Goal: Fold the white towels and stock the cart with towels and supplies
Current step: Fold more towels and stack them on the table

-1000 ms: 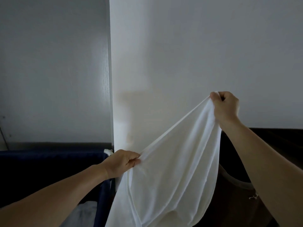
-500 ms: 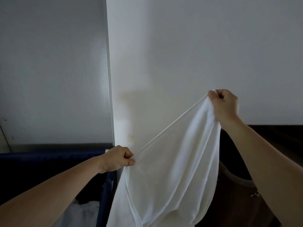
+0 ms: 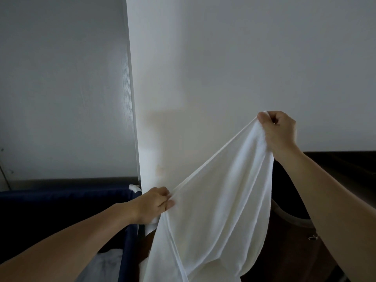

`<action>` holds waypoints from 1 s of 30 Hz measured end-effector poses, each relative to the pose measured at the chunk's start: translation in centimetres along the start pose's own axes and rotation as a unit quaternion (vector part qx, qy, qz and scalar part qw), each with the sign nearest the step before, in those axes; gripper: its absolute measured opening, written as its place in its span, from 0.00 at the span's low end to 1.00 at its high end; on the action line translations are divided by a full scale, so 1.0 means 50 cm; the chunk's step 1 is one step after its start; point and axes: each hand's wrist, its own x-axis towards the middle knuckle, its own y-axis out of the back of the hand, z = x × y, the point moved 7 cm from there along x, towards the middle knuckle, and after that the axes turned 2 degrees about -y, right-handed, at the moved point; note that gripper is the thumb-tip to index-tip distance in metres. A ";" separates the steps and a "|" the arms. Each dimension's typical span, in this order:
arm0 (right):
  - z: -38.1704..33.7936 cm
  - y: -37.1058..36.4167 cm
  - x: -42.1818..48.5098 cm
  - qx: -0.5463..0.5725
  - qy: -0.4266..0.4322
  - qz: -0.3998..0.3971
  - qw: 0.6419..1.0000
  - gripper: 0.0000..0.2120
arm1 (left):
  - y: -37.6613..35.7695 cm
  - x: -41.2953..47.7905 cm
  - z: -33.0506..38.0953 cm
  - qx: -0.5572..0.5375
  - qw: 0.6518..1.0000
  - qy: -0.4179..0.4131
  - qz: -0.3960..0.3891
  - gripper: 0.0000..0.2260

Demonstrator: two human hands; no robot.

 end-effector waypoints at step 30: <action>-0.025 -0.179 -0.206 -0.096 0.032 -0.326 0.940 0.02 | 0.225 0.062 0.209 -0.078 0.966 -0.038 0.244 0.04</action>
